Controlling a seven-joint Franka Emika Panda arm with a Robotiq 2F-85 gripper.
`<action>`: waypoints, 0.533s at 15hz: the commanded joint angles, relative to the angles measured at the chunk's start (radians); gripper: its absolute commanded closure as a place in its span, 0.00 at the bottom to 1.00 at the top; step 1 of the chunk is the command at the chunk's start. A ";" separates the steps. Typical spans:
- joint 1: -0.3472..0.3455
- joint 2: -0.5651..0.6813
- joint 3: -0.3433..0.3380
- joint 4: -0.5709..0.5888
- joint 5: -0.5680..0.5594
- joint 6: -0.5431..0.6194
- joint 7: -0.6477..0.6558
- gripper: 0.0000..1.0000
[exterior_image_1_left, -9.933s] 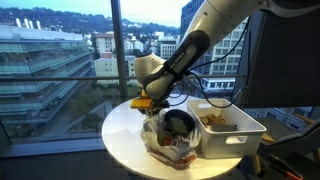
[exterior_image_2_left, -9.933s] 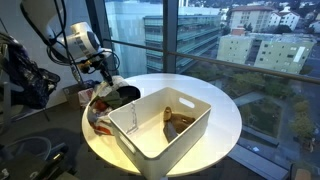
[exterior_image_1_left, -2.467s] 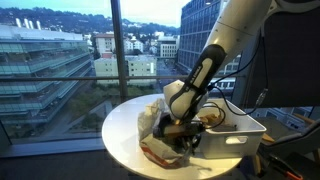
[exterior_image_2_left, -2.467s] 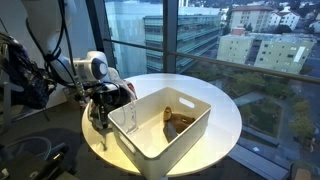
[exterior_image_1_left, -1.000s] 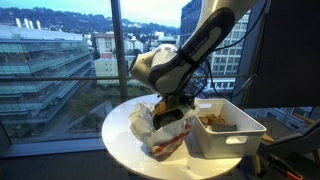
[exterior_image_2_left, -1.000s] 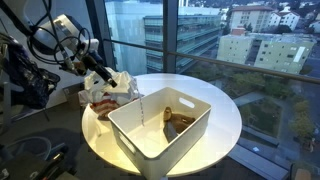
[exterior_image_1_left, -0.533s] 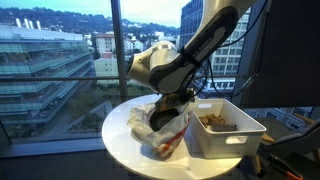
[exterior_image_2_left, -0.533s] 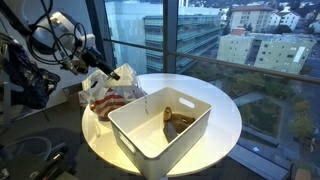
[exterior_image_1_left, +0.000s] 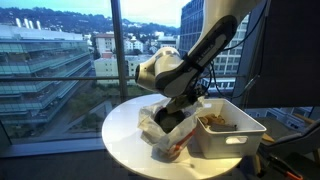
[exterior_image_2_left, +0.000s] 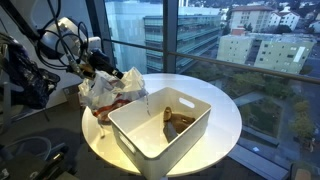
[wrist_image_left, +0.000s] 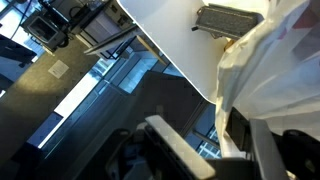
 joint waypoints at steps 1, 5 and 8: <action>-0.069 -0.073 0.035 -0.057 0.000 0.033 -0.037 0.04; -0.157 -0.209 0.061 -0.168 0.019 0.273 -0.097 0.00; -0.223 -0.335 0.049 -0.250 0.075 0.443 -0.172 0.00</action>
